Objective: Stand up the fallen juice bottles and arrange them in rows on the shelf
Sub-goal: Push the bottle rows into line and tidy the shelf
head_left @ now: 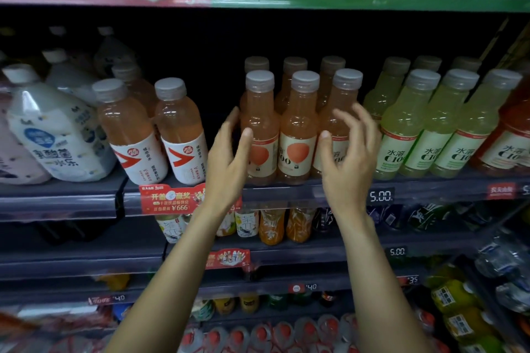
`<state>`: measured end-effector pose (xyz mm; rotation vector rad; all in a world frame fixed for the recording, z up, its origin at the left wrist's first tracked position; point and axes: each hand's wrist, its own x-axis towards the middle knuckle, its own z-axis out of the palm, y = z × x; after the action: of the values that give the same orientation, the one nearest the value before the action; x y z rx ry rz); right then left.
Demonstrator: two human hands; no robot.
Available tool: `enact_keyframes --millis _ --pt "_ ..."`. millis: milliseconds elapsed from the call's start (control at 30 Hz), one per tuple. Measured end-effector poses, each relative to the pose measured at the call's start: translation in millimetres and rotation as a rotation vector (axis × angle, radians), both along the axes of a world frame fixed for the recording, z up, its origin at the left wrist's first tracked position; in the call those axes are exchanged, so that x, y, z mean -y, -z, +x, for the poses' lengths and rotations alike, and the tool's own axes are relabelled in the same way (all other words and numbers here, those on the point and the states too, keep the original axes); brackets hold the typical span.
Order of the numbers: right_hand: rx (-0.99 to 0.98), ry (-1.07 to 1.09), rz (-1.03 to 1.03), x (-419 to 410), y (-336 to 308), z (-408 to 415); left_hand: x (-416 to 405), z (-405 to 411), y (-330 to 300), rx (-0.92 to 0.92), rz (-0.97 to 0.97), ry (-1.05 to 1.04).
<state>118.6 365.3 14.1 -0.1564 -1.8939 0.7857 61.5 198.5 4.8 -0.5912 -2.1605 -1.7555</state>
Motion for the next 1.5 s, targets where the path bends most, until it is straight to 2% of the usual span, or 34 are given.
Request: enact_keyframes --millis 133,233,300,400,500,600,700,767,833,1033,1233,1500 --pt "0.013 -0.126 0.063 21.4 7.8 18.0 60.8 38.1 1.1 -0.225 -0.077 -0.157" --pt "0.045 -0.269 0.074 47.1 14.9 25.1 113.7 40.0 5.3 -0.357 -0.024 -0.361" --pt "0.089 -0.387 0.073 65.6 16.6 24.4 138.6 27.6 6.5 -0.299 0.128 -0.393" --pt "0.175 -0.501 0.072 98.6 12.3 12.3 161.1 3.4 2.1 -0.13 0.335 -0.337" --pt "0.238 -0.535 0.031 127.9 9.1 -3.0 167.3 -34.2 5.2 0.037 0.34 -0.256" --pt "0.259 -0.539 -0.036 151.9 10.7 -21.9 165.3 -60.4 3.3 0.262 0.38 -0.041" --pt "0.327 -0.611 -0.314 173.3 9.5 -37.0 168.2 -76.3 2.4 0.377 0.447 -0.003" --pt "0.359 -0.704 -0.571 181.7 5.4 -42.2 167.9 -82.7 0.8 0.407 0.483 0.018" --pt "0.378 -0.744 -0.692 188.6 6.5 -46.9 167.3 -89.8 1.7 0.429 0.483 0.058" --pt "0.356 -0.721 -0.655 195.2 17.1 -52.3 159.9 -96.7 15.2 0.483 0.485 0.065" --pt "0.359 -0.698 -0.669 194.3 18.3 -52.3 152.8 -98.8 22.5 0.499 0.517 0.17" --pt "0.349 -0.678 -0.677 183.1 18.2 -53.4 147.1 -106.6 35.6 0.524 0.455 0.072"
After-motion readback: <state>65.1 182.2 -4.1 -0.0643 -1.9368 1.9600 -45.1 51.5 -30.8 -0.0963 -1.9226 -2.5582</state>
